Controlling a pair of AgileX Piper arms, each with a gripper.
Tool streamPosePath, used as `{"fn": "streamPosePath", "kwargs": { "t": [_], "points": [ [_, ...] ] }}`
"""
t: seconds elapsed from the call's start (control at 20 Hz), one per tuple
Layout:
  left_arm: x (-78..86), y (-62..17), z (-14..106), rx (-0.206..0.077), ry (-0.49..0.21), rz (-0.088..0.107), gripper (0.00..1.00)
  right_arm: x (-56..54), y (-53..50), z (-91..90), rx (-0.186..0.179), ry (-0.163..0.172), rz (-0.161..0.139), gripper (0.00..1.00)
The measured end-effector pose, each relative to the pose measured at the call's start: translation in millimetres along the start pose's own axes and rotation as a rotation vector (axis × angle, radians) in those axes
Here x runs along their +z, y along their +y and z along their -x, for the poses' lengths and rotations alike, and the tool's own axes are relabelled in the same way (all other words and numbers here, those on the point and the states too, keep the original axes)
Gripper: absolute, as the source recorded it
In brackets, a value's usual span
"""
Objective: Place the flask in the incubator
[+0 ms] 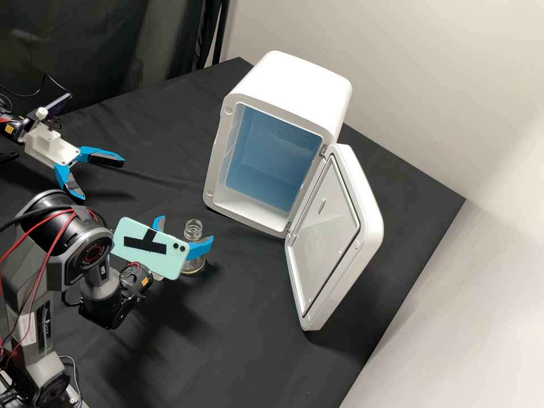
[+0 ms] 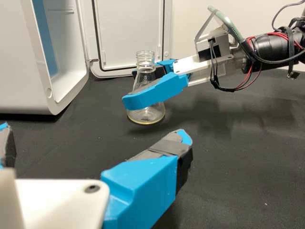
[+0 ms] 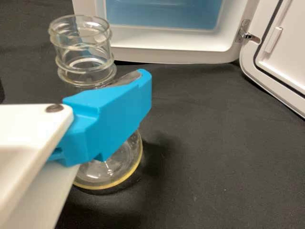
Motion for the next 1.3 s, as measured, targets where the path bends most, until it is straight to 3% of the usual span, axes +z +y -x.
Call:
{"fn": "streamPosePath", "kwargs": {
  "t": [1.3],
  "points": [
    [-2.9, 0.7, 0.8, 0.005, 0.016, 0.004, 1.00, 1.9, 0.6, -0.3, 0.009, -0.002, -0.004, 0.00]
  ]
}}
